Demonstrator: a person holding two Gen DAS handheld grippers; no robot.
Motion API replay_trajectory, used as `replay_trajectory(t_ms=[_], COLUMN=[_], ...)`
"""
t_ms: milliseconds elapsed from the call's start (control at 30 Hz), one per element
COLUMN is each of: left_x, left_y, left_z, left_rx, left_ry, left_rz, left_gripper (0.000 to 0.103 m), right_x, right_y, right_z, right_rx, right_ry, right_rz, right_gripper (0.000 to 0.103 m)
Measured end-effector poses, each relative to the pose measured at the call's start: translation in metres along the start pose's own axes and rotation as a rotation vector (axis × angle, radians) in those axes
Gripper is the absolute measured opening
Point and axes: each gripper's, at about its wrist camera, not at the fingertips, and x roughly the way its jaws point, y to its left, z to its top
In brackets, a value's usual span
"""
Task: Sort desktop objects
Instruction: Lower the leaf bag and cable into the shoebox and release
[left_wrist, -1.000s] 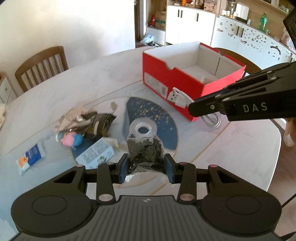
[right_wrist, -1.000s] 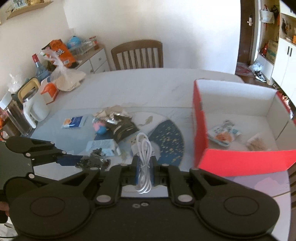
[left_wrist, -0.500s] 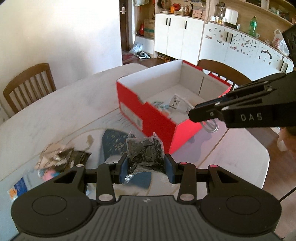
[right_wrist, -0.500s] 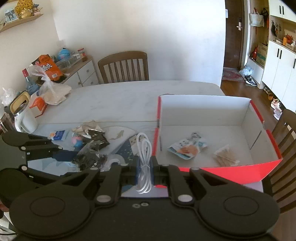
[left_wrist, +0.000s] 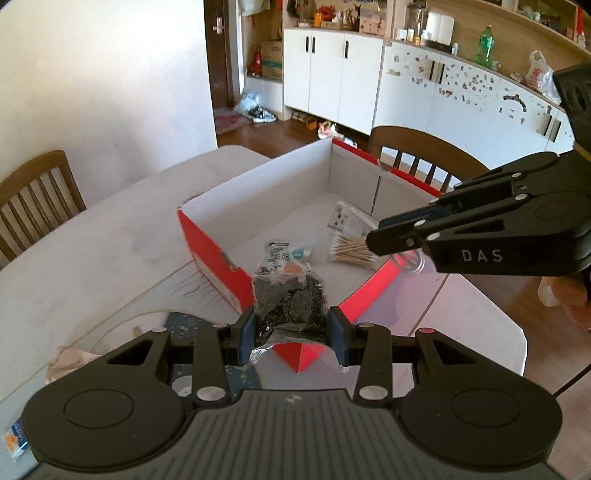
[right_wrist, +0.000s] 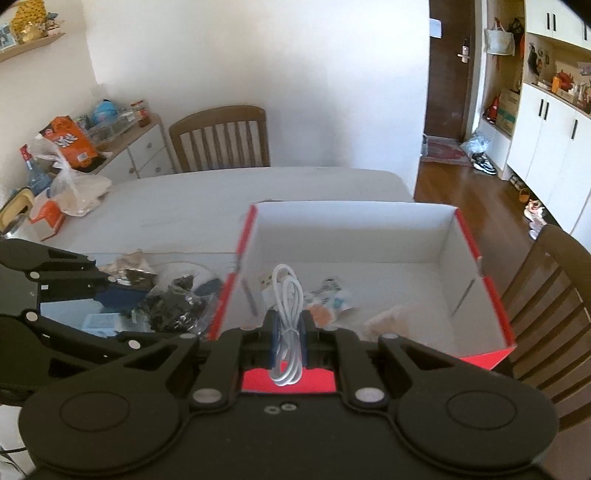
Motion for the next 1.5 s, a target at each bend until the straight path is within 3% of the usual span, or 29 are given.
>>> replay_trajectory(t_ms=[567, 800, 1100, 1500], left_x=[0.067, 0.100, 0.138, 0.178], left_y=[-0.009, -0.012, -0.022, -0.019], left_z=[0.058, 0.076, 0.085, 0.084], left_rx=[0.044, 0.063, 0.119, 0.112], left_ry=[0.113, 0.196, 0.286, 0.379], left_rz=[-0.065, -0.106, -0.125, -0.128], left_gripper=[0.040, 0.040, 0.040, 0.040], right_x=[0.028, 0.049, 0.084, 0.125], right_y=[-0.063, -0.084, -0.100, -0.114], right_z=[0.020, 0.030, 0.038, 0.041], right_rx=[0.100, 0.137, 0.190, 0.295], right_ry=[0.043, 0.080, 0.132, 0.198], right_rz=[-0.088, -0.103, -0.151, -0.193], right_gripper=[0.011, 0.011, 0.011, 0.011])
